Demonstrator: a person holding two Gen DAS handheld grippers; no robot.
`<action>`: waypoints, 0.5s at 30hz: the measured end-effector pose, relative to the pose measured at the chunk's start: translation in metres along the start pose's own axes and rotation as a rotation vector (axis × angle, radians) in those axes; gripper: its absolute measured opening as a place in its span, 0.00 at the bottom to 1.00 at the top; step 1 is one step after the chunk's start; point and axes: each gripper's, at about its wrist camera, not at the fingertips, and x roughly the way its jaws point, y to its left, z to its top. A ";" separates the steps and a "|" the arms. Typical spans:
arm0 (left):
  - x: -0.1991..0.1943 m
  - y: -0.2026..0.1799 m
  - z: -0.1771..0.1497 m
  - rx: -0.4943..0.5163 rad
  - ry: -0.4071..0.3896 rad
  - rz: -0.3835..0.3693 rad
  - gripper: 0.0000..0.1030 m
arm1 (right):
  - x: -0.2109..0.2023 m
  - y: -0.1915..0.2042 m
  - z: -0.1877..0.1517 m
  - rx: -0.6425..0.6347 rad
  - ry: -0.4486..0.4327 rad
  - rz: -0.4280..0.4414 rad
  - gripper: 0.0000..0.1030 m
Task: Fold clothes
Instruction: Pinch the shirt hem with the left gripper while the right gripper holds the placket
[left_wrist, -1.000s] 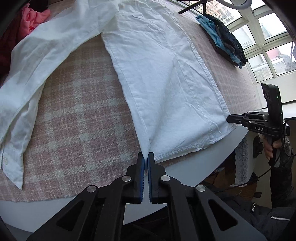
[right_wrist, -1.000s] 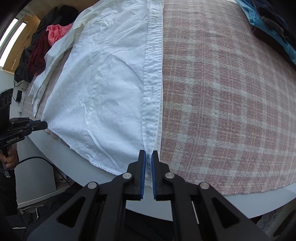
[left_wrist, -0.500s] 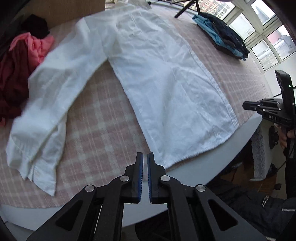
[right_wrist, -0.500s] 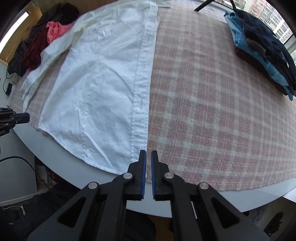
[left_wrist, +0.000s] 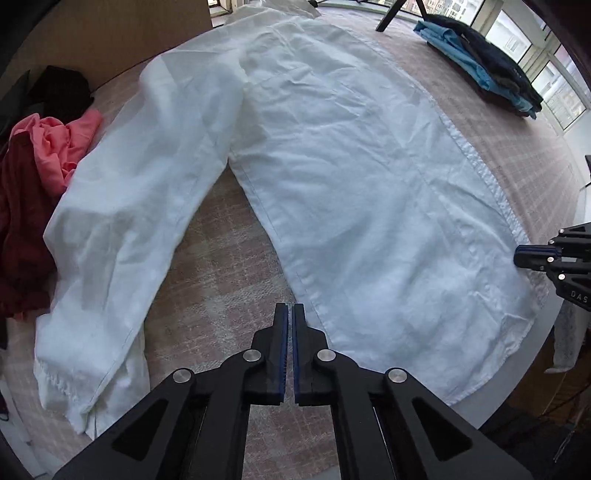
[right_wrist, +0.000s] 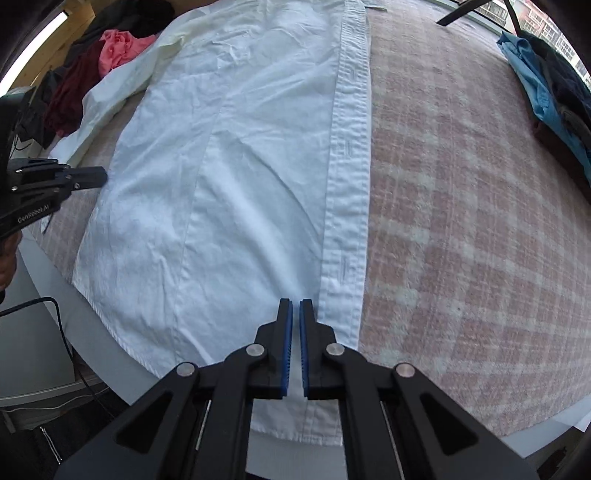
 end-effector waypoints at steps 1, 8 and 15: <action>-0.007 -0.003 0.004 -0.002 -0.025 -0.042 0.01 | -0.006 0.001 0.001 0.000 -0.030 0.011 0.04; 0.025 -0.071 0.039 0.107 -0.018 -0.223 0.11 | 0.000 0.027 0.021 0.004 -0.127 0.099 0.04; 0.022 -0.061 -0.030 0.171 0.053 -0.257 0.11 | -0.003 0.030 -0.020 -0.033 -0.043 0.055 0.04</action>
